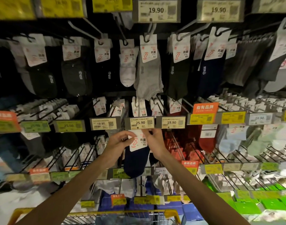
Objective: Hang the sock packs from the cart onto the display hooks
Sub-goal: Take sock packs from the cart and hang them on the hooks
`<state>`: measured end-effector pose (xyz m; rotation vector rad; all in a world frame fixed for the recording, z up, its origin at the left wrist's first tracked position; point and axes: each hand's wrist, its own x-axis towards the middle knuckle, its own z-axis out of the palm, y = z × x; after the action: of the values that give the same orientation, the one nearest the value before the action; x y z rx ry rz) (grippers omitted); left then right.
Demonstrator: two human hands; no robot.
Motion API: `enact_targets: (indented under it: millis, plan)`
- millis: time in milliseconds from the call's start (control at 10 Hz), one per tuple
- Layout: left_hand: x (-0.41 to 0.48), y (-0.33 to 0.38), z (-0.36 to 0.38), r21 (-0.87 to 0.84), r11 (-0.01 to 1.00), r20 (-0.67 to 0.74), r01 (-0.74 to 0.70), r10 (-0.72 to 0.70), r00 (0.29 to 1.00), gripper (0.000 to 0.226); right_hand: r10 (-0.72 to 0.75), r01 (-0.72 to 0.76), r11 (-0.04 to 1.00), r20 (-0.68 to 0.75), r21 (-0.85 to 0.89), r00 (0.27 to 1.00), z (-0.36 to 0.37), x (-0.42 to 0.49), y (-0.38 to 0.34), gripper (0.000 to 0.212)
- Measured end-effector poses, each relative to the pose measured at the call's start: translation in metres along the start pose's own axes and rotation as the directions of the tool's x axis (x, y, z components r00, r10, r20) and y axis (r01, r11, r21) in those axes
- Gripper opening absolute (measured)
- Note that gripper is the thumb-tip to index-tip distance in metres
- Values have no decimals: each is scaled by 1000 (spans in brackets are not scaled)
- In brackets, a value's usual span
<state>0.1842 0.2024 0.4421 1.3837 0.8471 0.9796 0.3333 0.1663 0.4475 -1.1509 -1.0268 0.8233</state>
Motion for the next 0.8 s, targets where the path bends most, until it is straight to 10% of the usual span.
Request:
enact_targets:
  millis: [400, 700, 800]
  plan:
    - [18, -2, 14, -141, 986, -139, 89, -109, 984, 16, 15, -20, 998, -90, -56, 996, 0, 28, 9, 11]
    - [53, 0, 26, 90, 990, -357, 112, -73, 931, 18, 12, -11, 977, 4, -213, 1000, -9, 45, 61, 28]
    - [61, 0, 25, 51, 934, -264, 354, -329, 907, 38, -54, 47, 963, -17, -266, 998, -16, 61, 92, 28]
